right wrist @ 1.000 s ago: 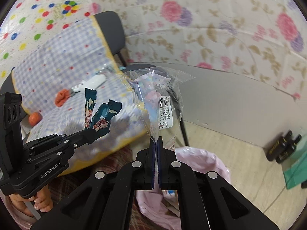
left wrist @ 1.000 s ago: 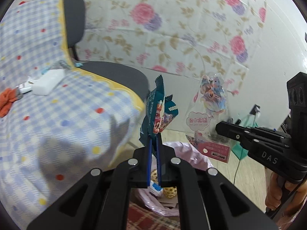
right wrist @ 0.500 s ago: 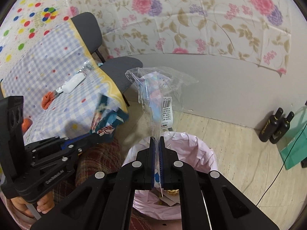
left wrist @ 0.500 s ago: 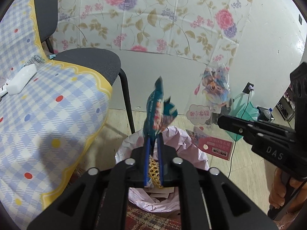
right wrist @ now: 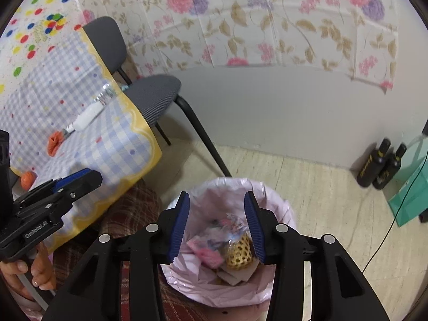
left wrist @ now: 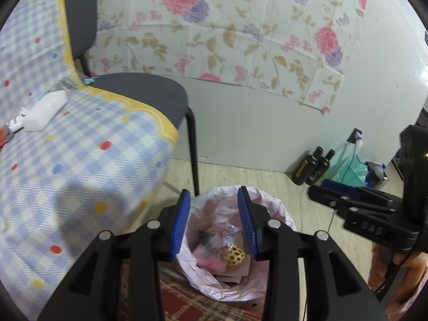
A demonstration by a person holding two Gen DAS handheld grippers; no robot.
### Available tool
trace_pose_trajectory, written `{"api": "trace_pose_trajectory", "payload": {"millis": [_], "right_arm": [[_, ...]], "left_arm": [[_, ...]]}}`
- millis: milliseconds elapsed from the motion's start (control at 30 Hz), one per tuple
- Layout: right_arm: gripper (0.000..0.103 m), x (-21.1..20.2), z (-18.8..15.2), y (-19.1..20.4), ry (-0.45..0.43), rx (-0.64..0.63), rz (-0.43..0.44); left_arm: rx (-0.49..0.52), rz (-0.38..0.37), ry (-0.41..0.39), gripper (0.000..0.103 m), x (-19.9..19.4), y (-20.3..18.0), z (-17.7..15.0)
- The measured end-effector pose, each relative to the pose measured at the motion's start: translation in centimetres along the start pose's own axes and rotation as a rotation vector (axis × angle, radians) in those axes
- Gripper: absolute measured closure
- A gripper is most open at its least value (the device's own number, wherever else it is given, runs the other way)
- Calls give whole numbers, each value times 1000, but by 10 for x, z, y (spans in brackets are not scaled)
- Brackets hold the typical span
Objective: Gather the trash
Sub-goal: 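Move both open tools back over the chair, then grasp the clear packet with teal tab with the right tool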
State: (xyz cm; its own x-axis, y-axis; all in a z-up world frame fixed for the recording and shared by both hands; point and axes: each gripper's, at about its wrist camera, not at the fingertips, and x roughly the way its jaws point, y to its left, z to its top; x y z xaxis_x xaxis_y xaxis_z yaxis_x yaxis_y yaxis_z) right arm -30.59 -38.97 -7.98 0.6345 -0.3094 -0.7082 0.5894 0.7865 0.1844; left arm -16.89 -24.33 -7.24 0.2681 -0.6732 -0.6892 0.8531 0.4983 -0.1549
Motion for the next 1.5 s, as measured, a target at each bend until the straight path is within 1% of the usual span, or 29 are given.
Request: {"api": "trace_pose_trajectory", "payload": {"millis": [100,233,300,367,500,700,833,1000,1133,1300,1433,1500], "right_arm": [[58,-12,8,11,-48,-39,7],[58,-18,16,26,-77,-66,30],[58,-19,19,36,-85,-79,54],[58,-19,23,46,-96,-90,71],[58,-17,32,64,-106,-117,110],[58,-12,51,110,-122,-198,186],[58,-8,63,143,-135,-253,238],[57,5,78,182,-136,-313,284],[57,21,88,205,-130,-336,307],[57,40,109,237,-132,-374,338],[56,65,129,265,-122,-408,336],[55,78,138,277,-113,-414,339]], "left_arm": [[-14,26,-19,66,-8,8,3],[-36,62,-52,65,-22,22,7],[-47,77,-65,60,-29,29,7],[-63,104,-79,53,-37,38,7],[-98,152,-104,49,-55,58,6],[-140,222,-129,47,-77,90,3],[-185,289,-147,45,-93,118,1],[-276,374,-176,44,-117,165,-3],[-337,423,-182,42,-128,194,-8],[-376,475,-177,39,-132,225,-4],[-383,521,-178,35,-132,248,7],[-388,536,-176,34,-130,259,13]]}}
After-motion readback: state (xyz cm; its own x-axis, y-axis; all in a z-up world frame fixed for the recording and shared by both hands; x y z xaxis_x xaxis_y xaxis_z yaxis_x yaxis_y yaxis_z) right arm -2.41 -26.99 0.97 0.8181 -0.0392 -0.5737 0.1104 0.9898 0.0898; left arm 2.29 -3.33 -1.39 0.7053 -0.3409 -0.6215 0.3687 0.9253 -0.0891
